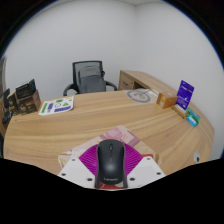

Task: Arrange mouse

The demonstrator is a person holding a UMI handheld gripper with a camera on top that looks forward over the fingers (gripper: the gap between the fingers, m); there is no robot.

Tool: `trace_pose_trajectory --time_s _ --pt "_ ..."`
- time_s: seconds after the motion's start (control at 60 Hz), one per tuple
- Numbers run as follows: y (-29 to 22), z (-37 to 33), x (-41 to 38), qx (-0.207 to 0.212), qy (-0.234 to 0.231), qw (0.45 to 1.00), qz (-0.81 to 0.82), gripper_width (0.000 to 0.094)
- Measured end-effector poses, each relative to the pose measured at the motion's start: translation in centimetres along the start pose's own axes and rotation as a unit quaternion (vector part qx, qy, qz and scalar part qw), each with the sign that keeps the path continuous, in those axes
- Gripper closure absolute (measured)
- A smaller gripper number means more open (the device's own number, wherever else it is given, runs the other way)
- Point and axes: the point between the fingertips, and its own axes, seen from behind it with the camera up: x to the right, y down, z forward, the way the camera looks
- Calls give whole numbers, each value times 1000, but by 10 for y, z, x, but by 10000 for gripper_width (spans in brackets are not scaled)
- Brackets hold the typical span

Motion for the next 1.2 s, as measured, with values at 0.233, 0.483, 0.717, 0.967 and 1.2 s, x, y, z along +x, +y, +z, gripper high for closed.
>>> trace_pose_trajectory --time_s 0.233,0.483,0.717,0.967,1.2 --pt "49 16 5 -28 -14 1000 1 556" --pt "21 -30 2 -4 -40 999 -36 69" --pt "-17 -200 5 16 -72 996 -49 68" --pt "12 -333 26 26 -66 995 -67 67" --pt "62 -373 37 2 -82 995 -61 66"
